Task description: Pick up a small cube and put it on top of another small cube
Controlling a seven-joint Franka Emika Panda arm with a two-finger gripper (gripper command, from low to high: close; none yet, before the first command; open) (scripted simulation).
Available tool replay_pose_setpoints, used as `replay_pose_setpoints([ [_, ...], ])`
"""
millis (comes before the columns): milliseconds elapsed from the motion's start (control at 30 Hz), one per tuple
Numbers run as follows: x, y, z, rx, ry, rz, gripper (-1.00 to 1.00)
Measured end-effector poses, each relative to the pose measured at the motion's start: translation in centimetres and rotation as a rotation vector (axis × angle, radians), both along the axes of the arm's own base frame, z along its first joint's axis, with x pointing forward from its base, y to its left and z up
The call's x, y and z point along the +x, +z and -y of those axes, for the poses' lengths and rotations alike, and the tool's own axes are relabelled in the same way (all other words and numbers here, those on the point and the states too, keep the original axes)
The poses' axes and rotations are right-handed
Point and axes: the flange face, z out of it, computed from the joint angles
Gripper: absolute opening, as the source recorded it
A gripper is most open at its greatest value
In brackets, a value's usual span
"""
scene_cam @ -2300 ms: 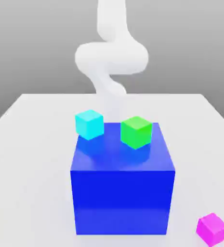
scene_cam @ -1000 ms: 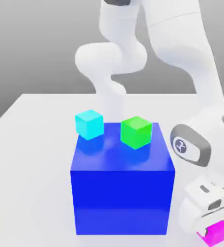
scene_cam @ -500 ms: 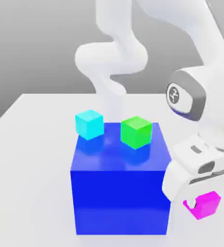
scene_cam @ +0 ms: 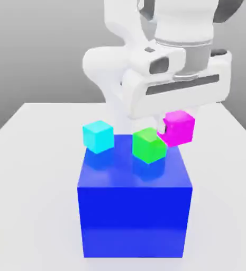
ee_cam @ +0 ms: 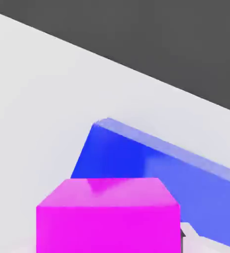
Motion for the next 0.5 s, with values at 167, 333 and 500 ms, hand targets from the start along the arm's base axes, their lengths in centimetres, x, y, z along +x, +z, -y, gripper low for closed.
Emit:
replay_pose_setpoints([
  [167,-4.6,1.8,1.6,0.009,-0.002,0.029,-1.0],
  [333,-6.8,-2.5,1.7,-0.042,-0.024,0.069,-1.0],
  [500,-6.9,-4.9,1.7,-0.044,-0.025,0.07,1.0],
])
